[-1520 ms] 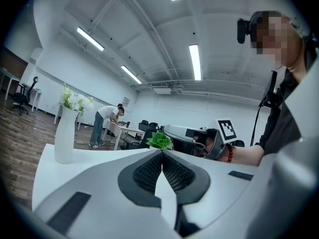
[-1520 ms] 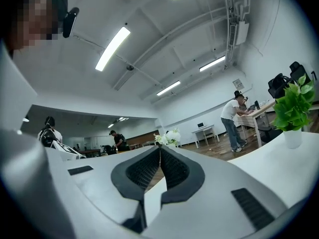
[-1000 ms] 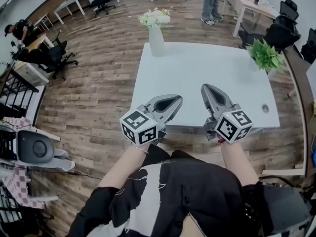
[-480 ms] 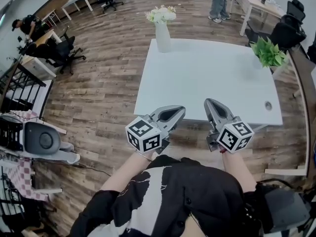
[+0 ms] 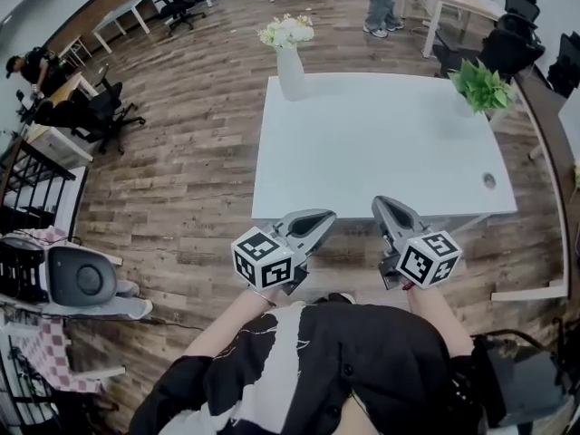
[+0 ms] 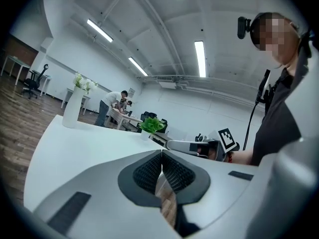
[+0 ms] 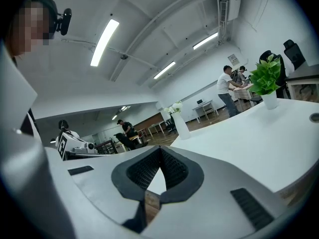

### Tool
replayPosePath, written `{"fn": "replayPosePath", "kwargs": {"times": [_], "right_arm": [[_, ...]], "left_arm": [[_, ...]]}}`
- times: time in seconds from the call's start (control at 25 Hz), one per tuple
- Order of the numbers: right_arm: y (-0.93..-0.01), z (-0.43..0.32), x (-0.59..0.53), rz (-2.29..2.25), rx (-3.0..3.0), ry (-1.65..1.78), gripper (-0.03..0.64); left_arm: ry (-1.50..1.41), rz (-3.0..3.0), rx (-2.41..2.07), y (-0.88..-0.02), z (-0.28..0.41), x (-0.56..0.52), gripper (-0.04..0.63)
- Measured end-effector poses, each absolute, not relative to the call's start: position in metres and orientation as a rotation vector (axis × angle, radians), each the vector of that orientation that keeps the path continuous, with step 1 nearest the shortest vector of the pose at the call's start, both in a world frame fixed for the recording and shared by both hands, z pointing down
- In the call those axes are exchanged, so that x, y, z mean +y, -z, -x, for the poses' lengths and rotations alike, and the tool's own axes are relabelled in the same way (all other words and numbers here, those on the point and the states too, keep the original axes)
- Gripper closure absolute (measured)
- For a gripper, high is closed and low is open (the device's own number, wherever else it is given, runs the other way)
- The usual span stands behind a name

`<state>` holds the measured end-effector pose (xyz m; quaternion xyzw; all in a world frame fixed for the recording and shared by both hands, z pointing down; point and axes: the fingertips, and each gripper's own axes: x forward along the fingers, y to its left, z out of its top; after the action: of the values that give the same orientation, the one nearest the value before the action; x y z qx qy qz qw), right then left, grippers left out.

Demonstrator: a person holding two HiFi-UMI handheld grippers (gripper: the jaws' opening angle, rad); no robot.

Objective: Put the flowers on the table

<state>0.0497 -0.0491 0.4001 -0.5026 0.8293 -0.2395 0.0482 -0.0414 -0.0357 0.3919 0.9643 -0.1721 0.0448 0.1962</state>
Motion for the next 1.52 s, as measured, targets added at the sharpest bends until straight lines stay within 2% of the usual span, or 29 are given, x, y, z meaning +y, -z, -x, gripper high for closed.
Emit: {"fn": "replayPosePath", "kwargs": {"times": [0.36,1.52], "right_arm": [[-0.406,-0.014,-0.038,1.641,2.497,0.748,0.601],[-0.425,0.044,-0.015,1.733,2.592,0.759,0.603]], "left_arm": [[-0.149,-2.685,-0.404,-0.398,0.083,-0.034,0.58],[-0.117,-2.675,-0.318,-0.405,0.122,-0.02,0.58]]}}
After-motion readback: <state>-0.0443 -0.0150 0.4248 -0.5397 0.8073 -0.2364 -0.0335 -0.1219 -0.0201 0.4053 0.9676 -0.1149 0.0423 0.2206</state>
